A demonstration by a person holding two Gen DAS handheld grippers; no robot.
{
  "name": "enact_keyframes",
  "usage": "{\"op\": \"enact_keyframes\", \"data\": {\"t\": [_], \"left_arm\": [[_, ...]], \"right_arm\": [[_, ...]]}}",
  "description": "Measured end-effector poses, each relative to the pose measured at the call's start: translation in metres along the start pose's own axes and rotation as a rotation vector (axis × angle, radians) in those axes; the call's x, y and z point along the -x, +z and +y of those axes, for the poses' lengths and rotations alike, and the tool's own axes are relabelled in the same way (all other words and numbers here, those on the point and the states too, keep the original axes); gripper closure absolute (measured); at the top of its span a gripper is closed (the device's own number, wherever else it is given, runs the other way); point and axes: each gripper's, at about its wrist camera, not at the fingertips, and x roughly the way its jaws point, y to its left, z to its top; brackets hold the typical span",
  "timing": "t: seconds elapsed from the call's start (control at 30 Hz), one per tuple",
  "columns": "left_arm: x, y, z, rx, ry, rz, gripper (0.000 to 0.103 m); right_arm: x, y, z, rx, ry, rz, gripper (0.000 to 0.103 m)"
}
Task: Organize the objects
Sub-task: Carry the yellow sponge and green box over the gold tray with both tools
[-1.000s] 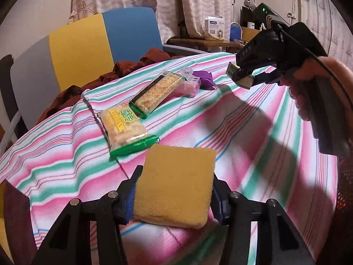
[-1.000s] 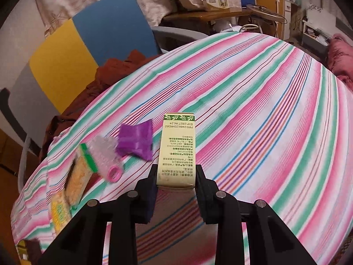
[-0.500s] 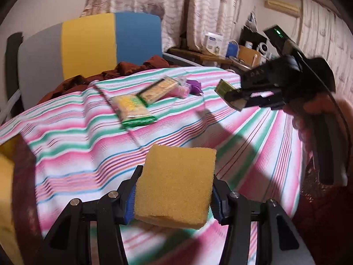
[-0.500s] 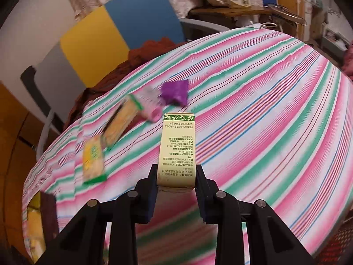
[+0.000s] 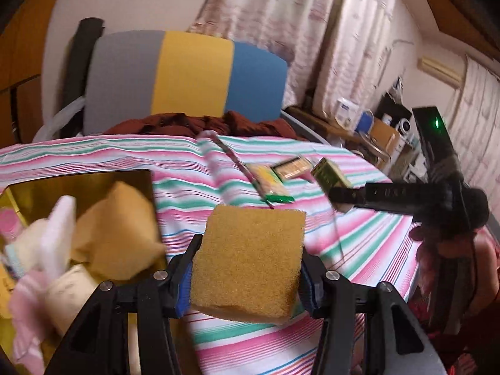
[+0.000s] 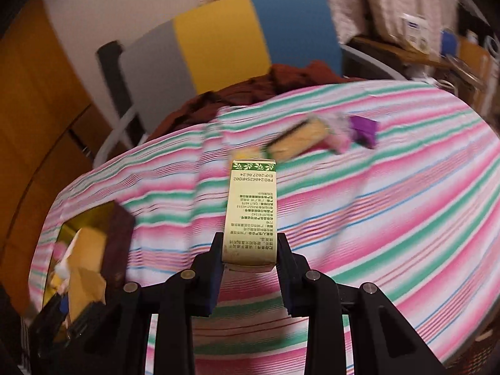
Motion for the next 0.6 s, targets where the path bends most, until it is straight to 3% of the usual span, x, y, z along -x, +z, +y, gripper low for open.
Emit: {"op": "enact_keyframes", "data": {"t": [0.6], "left_arm": [[0.075,-0.008,0.112,0.141,0.216,-0.083,0.050]], "right_arm": [[-0.019,-0.032,0.150,0.195,0.195,0.063,0.072]]}}
